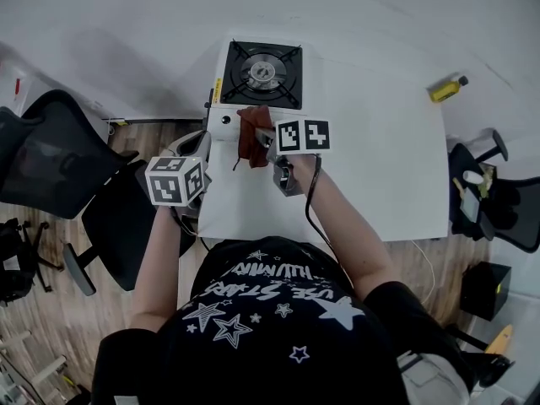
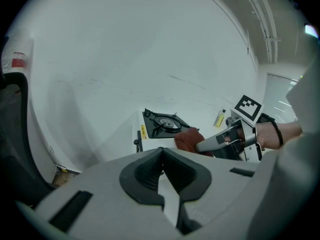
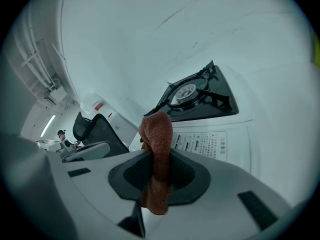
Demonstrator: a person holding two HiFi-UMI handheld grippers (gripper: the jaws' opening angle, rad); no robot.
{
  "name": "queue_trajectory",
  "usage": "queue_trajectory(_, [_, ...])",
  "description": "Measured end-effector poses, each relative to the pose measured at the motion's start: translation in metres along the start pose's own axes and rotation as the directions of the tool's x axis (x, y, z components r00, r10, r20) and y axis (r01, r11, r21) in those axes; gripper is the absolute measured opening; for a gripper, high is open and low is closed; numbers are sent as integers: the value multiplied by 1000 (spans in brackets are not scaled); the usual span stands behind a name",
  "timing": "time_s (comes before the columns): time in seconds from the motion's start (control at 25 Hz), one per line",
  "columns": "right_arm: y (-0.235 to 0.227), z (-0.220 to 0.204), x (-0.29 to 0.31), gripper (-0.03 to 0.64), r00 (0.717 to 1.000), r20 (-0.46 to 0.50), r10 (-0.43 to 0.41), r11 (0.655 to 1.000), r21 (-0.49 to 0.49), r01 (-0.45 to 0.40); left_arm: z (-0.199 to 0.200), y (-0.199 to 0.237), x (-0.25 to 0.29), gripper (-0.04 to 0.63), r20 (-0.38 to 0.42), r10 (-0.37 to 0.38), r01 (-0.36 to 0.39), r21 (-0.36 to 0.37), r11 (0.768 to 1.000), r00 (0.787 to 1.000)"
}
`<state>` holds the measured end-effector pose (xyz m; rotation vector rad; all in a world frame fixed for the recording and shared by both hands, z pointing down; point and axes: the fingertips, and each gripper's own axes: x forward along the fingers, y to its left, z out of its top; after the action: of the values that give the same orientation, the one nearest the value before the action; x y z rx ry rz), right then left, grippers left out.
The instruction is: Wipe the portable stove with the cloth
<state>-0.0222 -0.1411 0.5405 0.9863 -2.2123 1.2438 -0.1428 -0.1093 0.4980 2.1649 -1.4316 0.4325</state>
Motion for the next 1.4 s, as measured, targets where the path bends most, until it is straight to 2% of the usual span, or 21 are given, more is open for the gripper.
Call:
queue_trajectory(0.72, [-65,-7,-60,67,990,91,-109,990,94,101,-5,-40,20,8,-23,-85,86,33,996,996])
queue_trajectory(1.12, [-88,-21,-92,66,966,132,-221,966,169,198,-19,-60,21,8,-50,-170,172,43,984,984])
queue_trajectory(1.4, [-84,-32,-110,66,947,206,-245,952,235,195,-27,-62,20,8,-54,-222,226,72,971,973])
